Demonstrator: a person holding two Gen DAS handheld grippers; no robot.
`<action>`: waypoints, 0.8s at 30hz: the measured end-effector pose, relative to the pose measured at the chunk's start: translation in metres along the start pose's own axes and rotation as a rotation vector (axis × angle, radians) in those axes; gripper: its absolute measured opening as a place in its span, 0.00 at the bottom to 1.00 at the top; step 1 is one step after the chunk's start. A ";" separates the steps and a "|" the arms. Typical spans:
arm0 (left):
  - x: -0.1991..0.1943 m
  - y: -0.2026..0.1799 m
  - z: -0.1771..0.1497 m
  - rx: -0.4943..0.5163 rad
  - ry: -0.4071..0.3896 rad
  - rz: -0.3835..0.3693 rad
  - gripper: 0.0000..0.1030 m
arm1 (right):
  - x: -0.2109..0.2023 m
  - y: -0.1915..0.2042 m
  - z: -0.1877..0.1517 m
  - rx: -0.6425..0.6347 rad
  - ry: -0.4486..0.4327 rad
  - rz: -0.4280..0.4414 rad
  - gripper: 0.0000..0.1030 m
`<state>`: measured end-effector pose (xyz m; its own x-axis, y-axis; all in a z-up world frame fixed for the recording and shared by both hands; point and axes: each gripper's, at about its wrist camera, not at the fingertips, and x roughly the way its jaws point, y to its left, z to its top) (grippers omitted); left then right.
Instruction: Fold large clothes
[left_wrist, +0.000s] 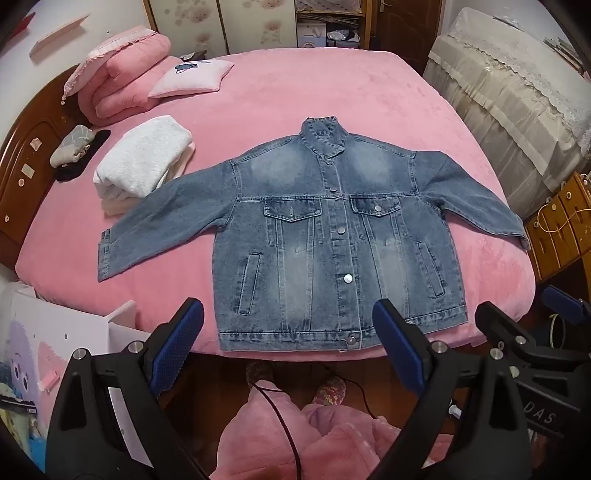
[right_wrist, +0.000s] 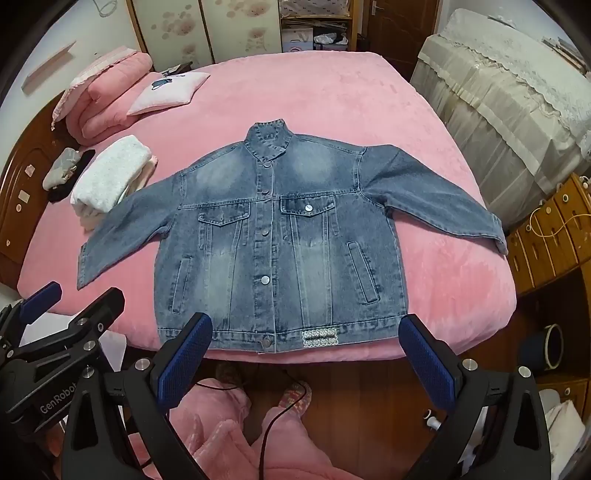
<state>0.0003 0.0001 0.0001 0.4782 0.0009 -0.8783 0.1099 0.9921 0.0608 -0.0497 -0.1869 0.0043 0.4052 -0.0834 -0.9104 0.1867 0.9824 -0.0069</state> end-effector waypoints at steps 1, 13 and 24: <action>0.000 0.000 0.000 -0.001 -0.001 -0.001 0.88 | 0.000 0.000 0.000 0.000 0.000 0.001 0.99; -0.001 -0.007 -0.004 -0.002 0.001 -0.014 0.88 | -0.001 -0.002 -0.001 0.002 -0.002 0.002 0.99; 0.004 -0.003 -0.003 -0.002 0.005 -0.022 0.88 | 0.004 -0.002 0.003 0.007 0.004 -0.003 0.99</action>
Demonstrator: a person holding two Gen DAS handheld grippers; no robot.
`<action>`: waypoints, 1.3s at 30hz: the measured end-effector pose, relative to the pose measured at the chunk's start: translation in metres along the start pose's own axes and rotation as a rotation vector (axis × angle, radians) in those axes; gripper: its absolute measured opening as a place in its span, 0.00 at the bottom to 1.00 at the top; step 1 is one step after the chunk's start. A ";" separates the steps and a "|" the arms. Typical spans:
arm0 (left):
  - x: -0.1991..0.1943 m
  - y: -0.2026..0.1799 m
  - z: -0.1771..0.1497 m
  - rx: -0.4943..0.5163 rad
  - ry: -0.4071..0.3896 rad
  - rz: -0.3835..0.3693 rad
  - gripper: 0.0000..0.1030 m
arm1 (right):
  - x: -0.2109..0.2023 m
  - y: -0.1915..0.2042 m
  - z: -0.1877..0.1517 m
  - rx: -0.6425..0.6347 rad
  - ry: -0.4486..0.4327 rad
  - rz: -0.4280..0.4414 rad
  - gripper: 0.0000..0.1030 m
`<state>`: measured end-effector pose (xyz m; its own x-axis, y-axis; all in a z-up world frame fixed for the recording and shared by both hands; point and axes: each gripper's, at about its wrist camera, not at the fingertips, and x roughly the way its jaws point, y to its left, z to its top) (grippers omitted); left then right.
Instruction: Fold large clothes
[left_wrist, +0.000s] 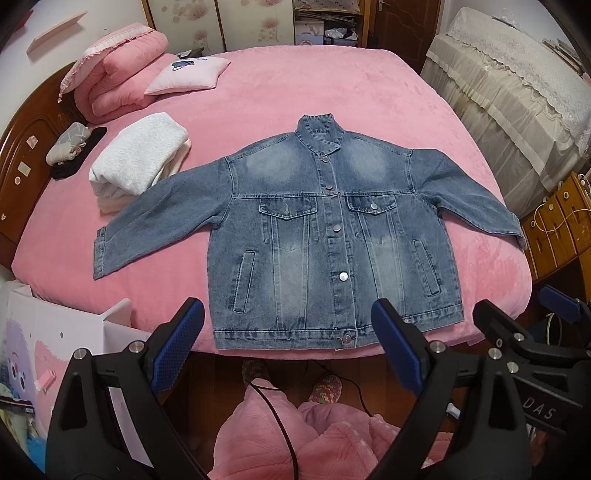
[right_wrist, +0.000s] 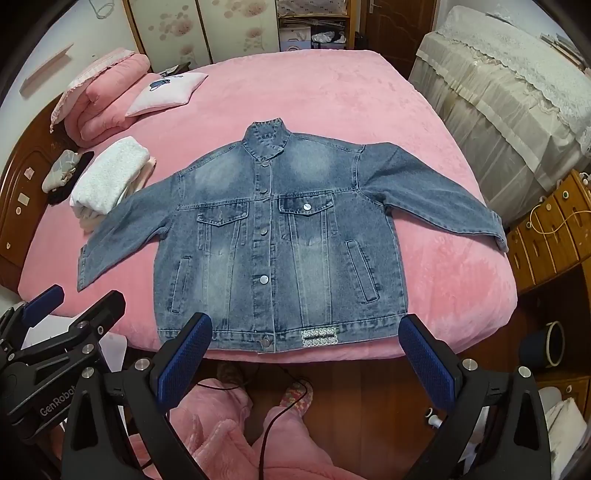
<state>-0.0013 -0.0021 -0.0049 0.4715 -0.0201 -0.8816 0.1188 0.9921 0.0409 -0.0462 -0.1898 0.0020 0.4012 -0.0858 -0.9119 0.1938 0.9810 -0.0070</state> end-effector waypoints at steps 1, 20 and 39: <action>0.000 0.000 0.000 0.000 0.000 -0.001 0.88 | 0.005 -0.005 -0.001 0.002 0.004 -0.003 0.99; 0.006 -0.007 0.004 0.014 0.012 -0.022 0.88 | 0.011 -0.013 -0.001 0.012 0.022 -0.017 0.99; 0.052 0.083 0.009 -0.220 0.155 -0.087 0.88 | 0.032 0.046 0.033 -0.048 0.041 0.010 0.99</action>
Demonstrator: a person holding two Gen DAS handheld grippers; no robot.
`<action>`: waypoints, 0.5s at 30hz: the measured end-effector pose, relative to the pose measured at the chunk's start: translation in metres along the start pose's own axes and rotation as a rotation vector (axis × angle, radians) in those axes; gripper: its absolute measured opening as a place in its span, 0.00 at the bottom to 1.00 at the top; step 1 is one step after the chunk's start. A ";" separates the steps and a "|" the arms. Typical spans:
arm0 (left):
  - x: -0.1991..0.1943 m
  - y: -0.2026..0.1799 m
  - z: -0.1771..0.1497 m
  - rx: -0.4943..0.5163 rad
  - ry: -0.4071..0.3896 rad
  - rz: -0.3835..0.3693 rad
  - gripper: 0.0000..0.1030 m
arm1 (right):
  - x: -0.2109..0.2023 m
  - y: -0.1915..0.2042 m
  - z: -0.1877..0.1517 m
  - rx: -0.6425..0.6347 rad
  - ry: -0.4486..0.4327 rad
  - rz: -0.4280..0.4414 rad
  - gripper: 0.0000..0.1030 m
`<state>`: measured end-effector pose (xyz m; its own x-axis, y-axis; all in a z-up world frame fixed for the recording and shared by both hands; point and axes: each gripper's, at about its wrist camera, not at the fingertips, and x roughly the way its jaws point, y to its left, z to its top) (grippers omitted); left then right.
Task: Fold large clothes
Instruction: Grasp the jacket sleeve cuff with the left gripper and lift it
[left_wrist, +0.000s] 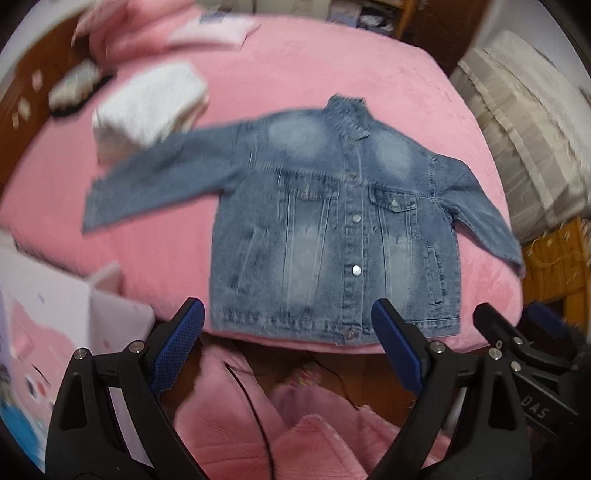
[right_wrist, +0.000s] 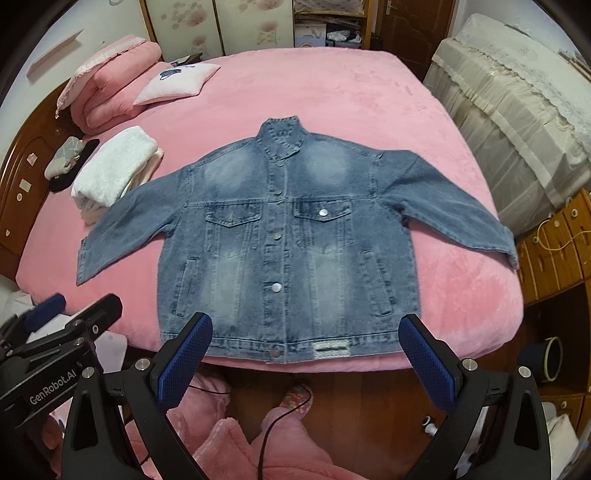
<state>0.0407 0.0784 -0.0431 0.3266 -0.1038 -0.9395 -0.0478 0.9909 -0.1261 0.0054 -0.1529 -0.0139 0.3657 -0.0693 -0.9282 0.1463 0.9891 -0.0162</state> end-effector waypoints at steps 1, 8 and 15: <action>0.009 0.014 0.002 -0.043 0.030 -0.021 0.88 | 0.007 0.005 0.001 0.007 0.014 0.004 0.99; 0.078 0.137 0.010 -0.347 0.163 -0.041 0.88 | 0.092 0.058 0.001 0.014 0.176 -0.025 0.99; 0.141 0.269 0.064 -0.619 0.112 -0.111 0.88 | 0.176 0.159 0.011 -0.084 0.268 -0.103 0.99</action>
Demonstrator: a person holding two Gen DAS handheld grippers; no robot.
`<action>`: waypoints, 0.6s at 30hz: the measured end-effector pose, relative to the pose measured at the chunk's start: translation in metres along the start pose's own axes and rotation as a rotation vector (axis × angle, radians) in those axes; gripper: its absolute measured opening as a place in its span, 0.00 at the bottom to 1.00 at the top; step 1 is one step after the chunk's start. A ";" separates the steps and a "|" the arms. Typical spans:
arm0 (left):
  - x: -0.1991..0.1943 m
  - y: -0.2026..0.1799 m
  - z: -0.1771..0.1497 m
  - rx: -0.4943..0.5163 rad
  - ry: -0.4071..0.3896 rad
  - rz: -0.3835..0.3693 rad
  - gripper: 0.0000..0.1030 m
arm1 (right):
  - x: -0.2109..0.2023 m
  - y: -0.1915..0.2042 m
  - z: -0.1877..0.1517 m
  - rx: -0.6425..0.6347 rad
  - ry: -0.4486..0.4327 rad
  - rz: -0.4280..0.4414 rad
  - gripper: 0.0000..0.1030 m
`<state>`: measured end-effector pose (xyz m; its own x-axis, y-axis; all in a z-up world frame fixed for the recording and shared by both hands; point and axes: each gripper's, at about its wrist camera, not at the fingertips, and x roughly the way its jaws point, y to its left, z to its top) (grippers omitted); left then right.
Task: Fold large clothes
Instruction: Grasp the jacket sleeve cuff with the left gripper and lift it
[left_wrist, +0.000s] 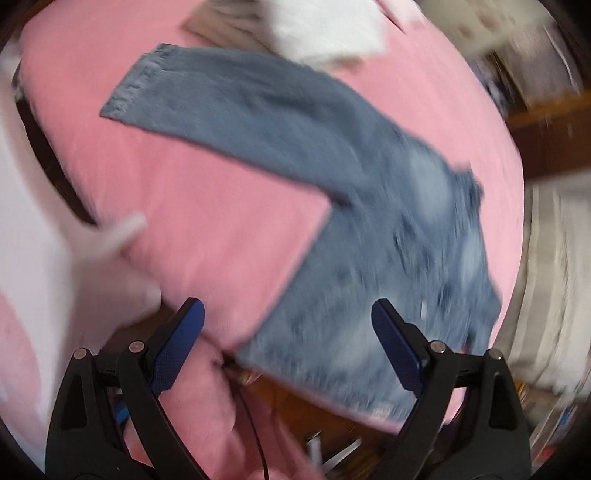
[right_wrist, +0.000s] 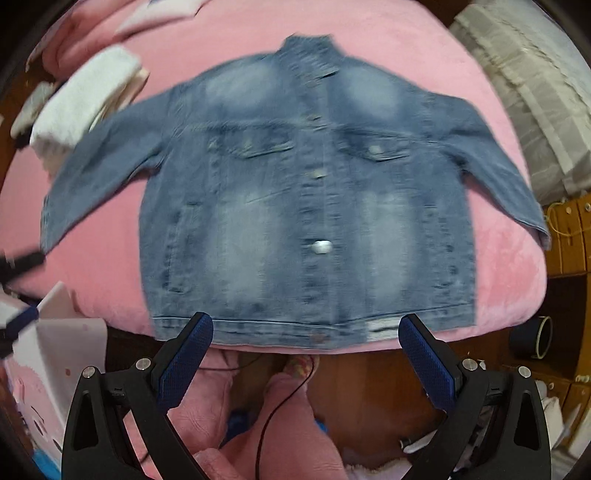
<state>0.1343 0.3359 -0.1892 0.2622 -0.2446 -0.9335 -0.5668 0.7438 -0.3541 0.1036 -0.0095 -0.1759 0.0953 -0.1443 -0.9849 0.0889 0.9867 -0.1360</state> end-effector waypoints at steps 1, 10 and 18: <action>0.008 0.016 0.023 -0.071 0.000 -0.024 0.88 | 0.008 0.017 0.009 -0.018 0.003 -0.010 0.99; 0.072 0.129 0.157 -0.545 -0.061 -0.062 0.88 | 0.053 0.186 0.094 -0.203 -0.035 -0.016 0.99; 0.117 0.240 0.202 -0.914 -0.164 -0.024 0.71 | 0.086 0.257 0.145 -0.238 -0.004 0.161 0.99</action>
<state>0.1866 0.6111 -0.3721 0.3497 -0.1111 -0.9302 -0.9367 -0.0561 -0.3455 0.2783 0.2210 -0.2803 0.0936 0.0158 -0.9955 -0.1628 0.9867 0.0004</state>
